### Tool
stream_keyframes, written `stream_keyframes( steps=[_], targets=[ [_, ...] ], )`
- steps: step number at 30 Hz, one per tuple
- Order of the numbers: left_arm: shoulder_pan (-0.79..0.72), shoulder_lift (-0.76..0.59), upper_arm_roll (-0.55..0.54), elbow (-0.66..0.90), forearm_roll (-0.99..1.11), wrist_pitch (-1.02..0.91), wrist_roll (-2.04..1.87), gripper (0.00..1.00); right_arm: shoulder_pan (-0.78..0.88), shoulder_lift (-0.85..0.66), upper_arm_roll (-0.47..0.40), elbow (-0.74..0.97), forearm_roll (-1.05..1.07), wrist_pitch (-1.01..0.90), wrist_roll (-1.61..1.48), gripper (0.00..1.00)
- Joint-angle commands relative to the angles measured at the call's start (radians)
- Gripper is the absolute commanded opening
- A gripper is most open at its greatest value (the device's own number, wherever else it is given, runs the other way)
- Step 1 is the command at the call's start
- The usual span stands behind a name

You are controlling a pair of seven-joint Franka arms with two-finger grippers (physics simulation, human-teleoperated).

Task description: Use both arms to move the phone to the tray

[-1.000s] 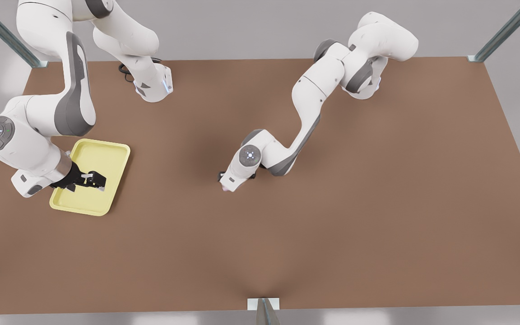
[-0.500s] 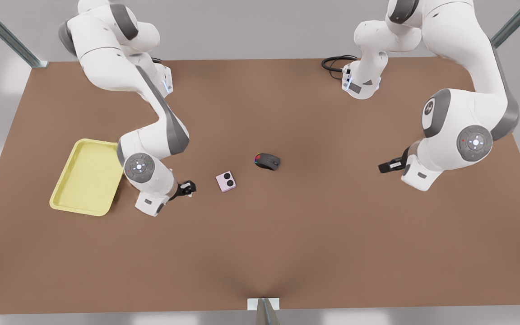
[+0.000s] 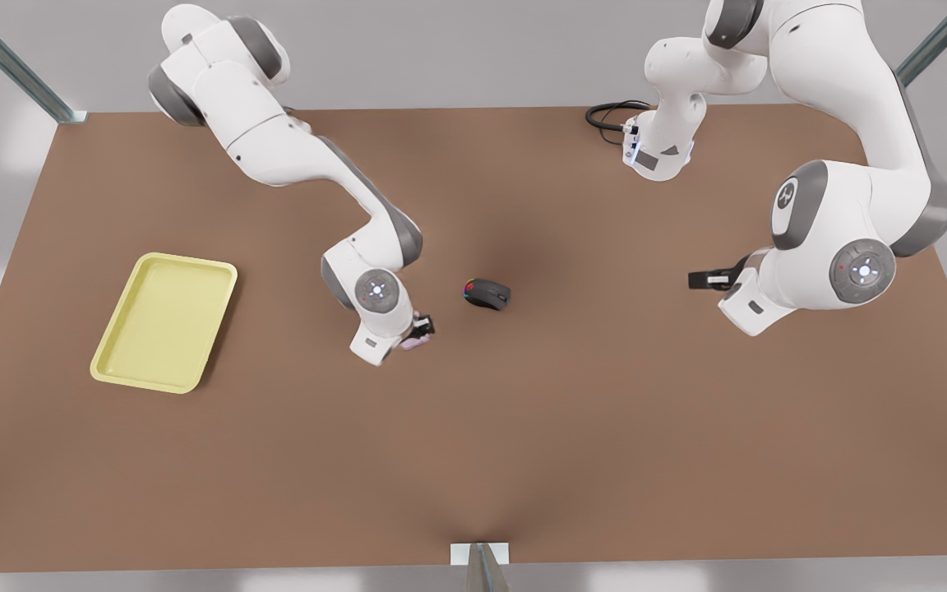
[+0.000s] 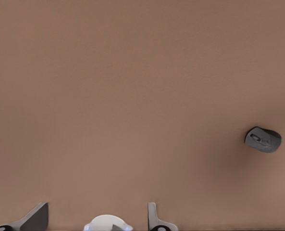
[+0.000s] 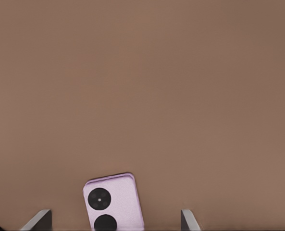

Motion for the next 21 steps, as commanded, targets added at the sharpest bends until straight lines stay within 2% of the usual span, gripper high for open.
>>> stream_keyframes(
  steps=[1,3,5,11,17,21],
  targets=[
    [0.000,-0.001,-0.001,0.000,-0.001,-0.010,0.188,1.00,-0.018,0.000,0.018,-0.027,0.010,0.162,0.149,1.00],
    [0.000,0.000,-0.001,0.000,-0.002,-0.010,0.188,1.00,-0.020,0.022,0.019,-0.025,0.010,0.168,0.130,1.00],
    [0.000,0.000,-0.001,0.000,-0.001,-0.010,0.188,1.00,-0.014,0.028,0.021,-0.087,0.011,0.275,0.063,1.00],
    [0.000,0.000,-0.001,0.004,0.002,-0.010,0.189,1.00,-0.058,0.031,0.042,-0.122,0.011,0.263,-0.201,1.00],
    [0.000,-0.004,-0.002,0.007,-0.004,0.011,0.188,1.00,-0.057,0.080,0.029,-0.123,-0.016,0.263,-0.310,1.00],
    [0.000,-0.027,-0.007,0.062,-0.004,0.025,0.188,1.00,-0.047,0.062,0.030,-0.186,-0.097,0.261,-0.361,1.00]
  ],
)
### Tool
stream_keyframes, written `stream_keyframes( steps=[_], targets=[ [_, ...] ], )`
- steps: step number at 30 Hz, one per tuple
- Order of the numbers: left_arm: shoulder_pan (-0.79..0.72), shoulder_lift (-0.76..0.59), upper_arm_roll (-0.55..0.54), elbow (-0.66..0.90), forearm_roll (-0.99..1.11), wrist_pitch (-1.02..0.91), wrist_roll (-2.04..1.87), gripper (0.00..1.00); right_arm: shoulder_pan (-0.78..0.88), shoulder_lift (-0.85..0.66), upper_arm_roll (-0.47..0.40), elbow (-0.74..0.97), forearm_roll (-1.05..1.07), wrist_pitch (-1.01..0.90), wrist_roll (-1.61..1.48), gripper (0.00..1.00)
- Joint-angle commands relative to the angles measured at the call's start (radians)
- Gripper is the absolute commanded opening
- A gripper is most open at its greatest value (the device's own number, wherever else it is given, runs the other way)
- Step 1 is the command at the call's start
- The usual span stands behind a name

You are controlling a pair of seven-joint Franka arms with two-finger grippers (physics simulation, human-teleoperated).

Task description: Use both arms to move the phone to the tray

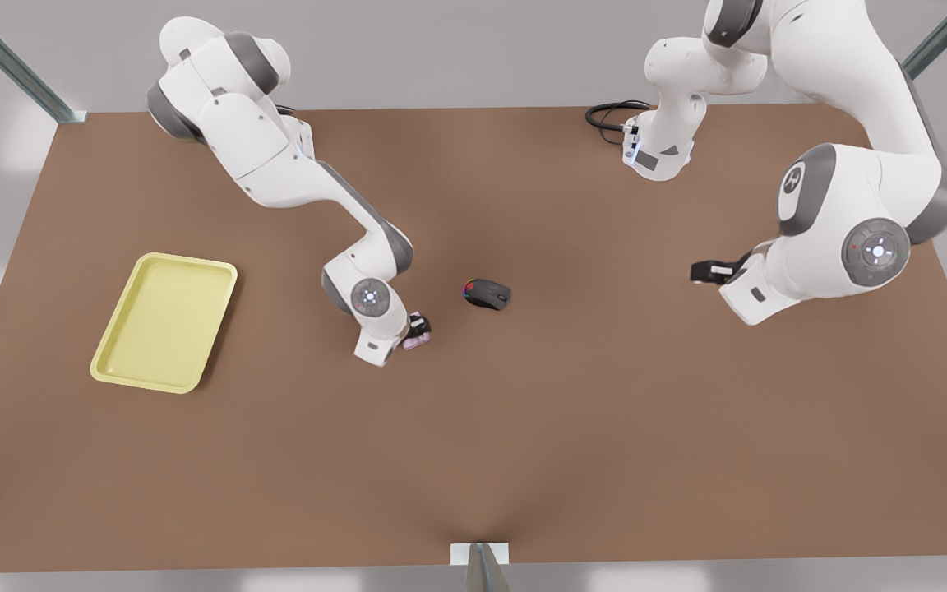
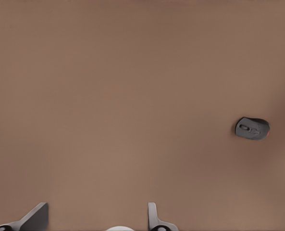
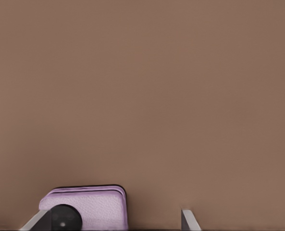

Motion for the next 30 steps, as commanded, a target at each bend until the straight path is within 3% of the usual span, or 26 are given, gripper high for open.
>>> stream_keyframes(
  steps=[1,12,30],
  targets=[
    [0.001,-0.021,0.002,0.005,0.017,0.012,0.054,1.00,0.004,-0.009,0.000,-0.020,-0.039,0.007,-0.244,1.00],
    [0.001,-0.020,0.012,-0.002,0.028,0.000,0.058,1.00,0.042,0.051,0.010,0.058,-0.099,-0.009,-0.235,1.00],
    [0.001,-0.018,0.012,-0.001,0.031,0.002,0.058,1.00,0.070,0.060,0.010,0.061,-0.096,-0.072,0.128,1.00]
  ],
)
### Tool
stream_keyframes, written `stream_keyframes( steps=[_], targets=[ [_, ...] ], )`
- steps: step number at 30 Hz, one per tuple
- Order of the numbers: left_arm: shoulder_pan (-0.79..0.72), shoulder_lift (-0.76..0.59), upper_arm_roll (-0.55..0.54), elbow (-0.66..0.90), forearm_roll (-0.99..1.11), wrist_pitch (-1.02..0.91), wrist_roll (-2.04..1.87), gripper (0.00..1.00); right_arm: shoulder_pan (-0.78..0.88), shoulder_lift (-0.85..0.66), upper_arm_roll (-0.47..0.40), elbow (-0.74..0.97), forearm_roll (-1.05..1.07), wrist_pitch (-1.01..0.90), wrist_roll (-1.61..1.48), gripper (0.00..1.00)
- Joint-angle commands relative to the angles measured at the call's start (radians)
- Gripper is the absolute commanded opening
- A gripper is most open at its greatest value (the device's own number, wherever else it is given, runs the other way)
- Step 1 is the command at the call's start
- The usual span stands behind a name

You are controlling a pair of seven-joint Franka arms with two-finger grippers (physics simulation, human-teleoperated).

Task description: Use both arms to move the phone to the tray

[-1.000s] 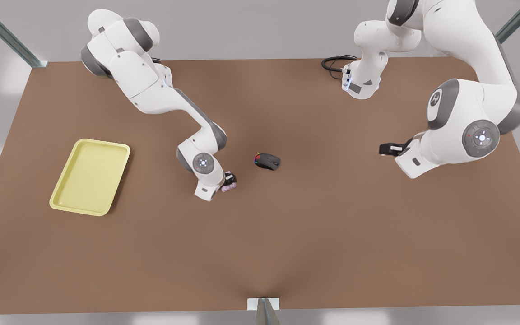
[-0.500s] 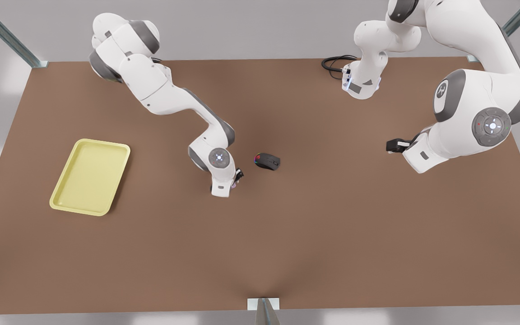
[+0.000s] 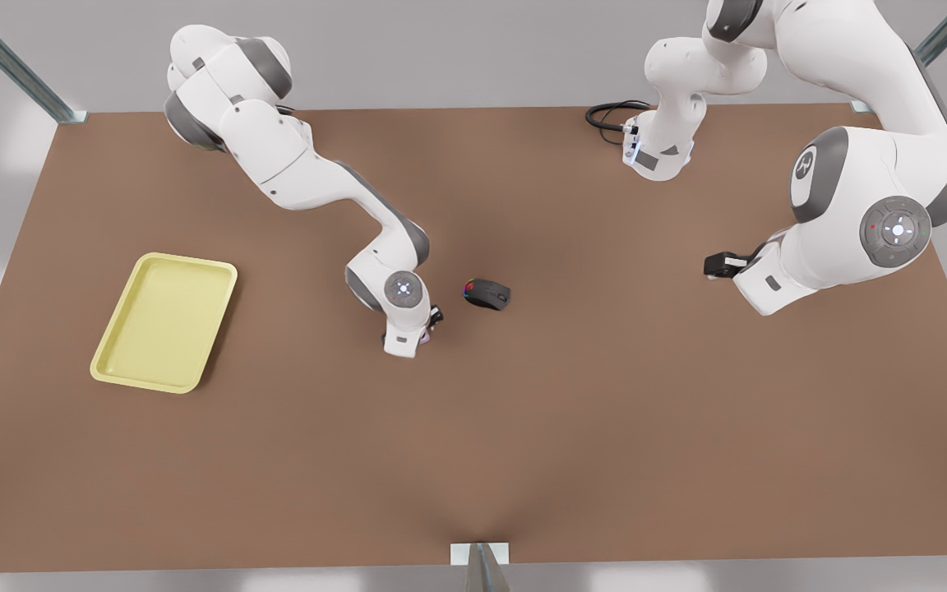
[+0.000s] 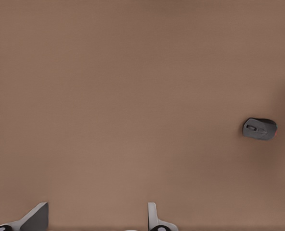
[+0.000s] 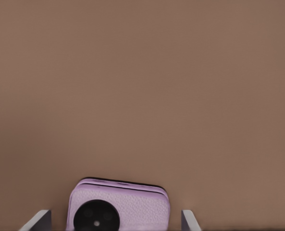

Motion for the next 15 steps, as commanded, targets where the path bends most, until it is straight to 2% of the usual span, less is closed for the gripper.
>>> stream_keyframes(
  steps=[1,13,15],
  targets=[
    [0.000,-0.001,0.000,0.000,0.002,0.000,0.014,1.00,0.000,-0.001,0.000,-0.001,0.002,-0.016,0.164,1.00],
    [0.001,0.005,0.000,0.000,0.006,0.006,0.020,1.00,-0.001,0.016,0.000,-0.015,0.002,-0.011,0.187,1.00],
    [0.000,0.005,0.000,0.000,0.006,0.004,0.019,1.00,-0.001,0.014,0.000,-0.015,0.001,-0.013,0.187,0.80]
  ],
)
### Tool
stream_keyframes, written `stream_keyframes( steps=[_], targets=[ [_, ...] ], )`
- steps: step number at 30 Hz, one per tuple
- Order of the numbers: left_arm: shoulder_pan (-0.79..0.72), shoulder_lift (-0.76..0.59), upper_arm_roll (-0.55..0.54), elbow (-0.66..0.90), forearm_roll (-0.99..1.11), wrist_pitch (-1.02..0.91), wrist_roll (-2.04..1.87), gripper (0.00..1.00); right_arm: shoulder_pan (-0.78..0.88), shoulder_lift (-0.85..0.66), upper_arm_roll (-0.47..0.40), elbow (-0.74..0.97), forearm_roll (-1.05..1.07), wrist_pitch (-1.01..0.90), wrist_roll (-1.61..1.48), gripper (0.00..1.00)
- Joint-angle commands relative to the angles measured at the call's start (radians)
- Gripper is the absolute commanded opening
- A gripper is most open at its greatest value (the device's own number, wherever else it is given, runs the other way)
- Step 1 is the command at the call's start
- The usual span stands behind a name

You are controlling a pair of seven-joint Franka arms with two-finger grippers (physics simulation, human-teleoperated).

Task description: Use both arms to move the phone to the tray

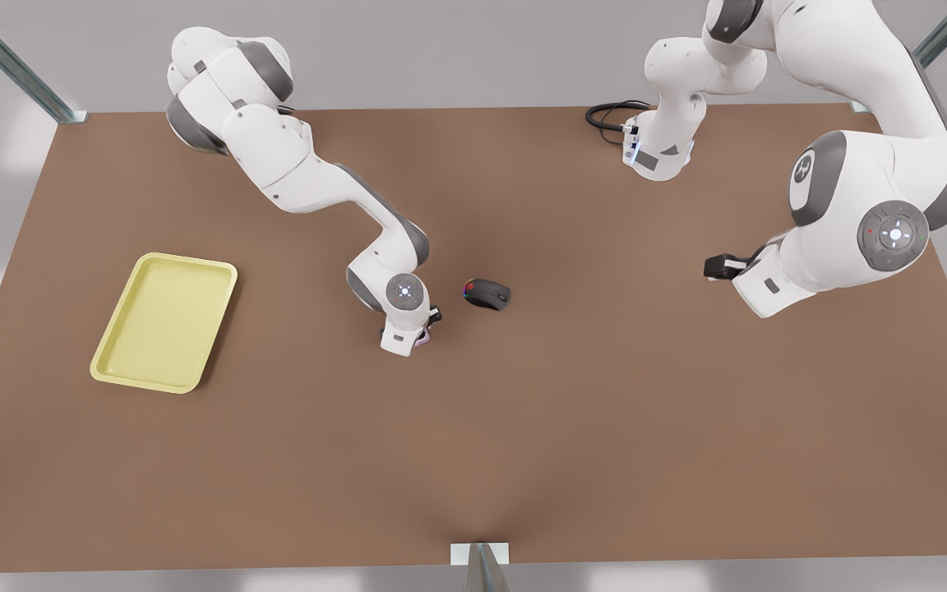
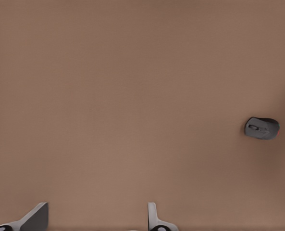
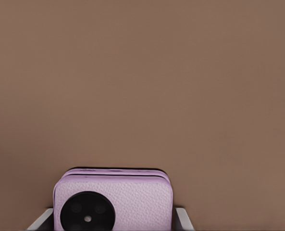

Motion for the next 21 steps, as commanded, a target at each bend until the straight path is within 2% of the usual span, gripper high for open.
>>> stream_keyframes(
  steps=[1,9,10,13,21],
  targets=[
    [0.001,0.000,0.000,0.000,0.001,0.000,0.005,1.00,0.000,-0.001,-0.001,0.001,-0.001,0.000,0.083,0.74],
    [0.000,0.000,0.000,0.000,0.002,-0.005,0.001,1.00,-0.009,-0.020,0.000,0.027,0.000,-0.005,0.068,0.70],
    [0.000,0.000,0.000,0.000,0.002,-0.005,0.001,1.00,-0.028,-0.052,0.000,0.046,0.000,-0.076,0.063,0.70],
    [0.001,0.001,0.000,0.000,0.002,-0.005,0.001,1.00,-0.196,-0.181,0.000,0.032,0.079,-0.146,-0.084,0.70],
    [0.000,0.001,0.000,0.000,0.016,-0.006,-0.001,1.00,-0.716,-0.356,-0.004,-0.121,0.074,-0.183,-0.655,0.70]
  ],
)
